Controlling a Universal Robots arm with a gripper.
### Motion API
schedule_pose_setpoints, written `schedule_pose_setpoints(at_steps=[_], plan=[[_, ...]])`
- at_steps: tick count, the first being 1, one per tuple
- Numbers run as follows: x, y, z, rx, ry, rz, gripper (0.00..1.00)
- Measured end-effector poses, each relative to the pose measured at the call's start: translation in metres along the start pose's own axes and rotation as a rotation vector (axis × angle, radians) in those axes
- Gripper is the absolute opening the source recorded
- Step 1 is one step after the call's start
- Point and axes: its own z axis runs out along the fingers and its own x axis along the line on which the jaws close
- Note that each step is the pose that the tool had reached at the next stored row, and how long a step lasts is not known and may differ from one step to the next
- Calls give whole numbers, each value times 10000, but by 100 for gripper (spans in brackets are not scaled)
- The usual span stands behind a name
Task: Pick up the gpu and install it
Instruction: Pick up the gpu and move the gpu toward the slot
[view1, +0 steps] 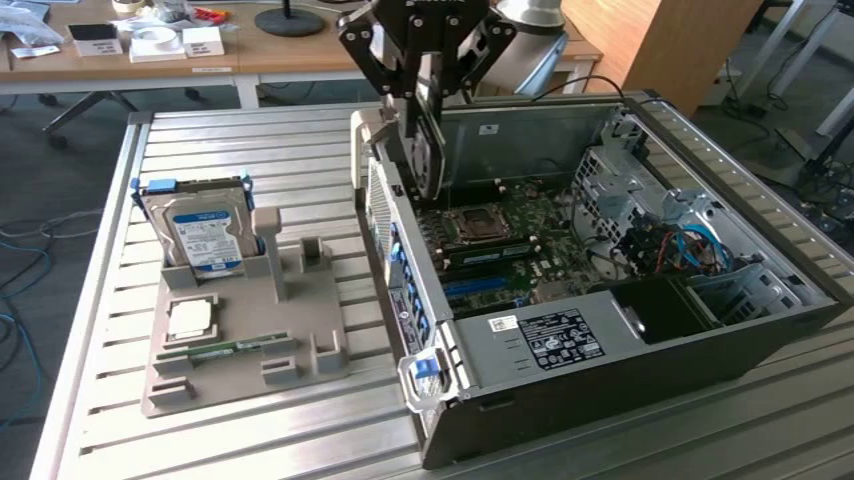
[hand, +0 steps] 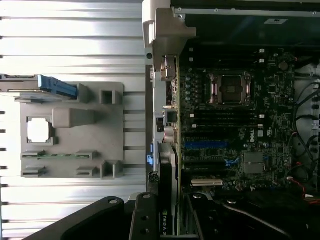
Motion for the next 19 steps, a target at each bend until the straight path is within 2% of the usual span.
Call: schedule_pose_setpoints(at_steps=[19], plan=[[-411, 24, 15, -1, 1, -27, 27]])
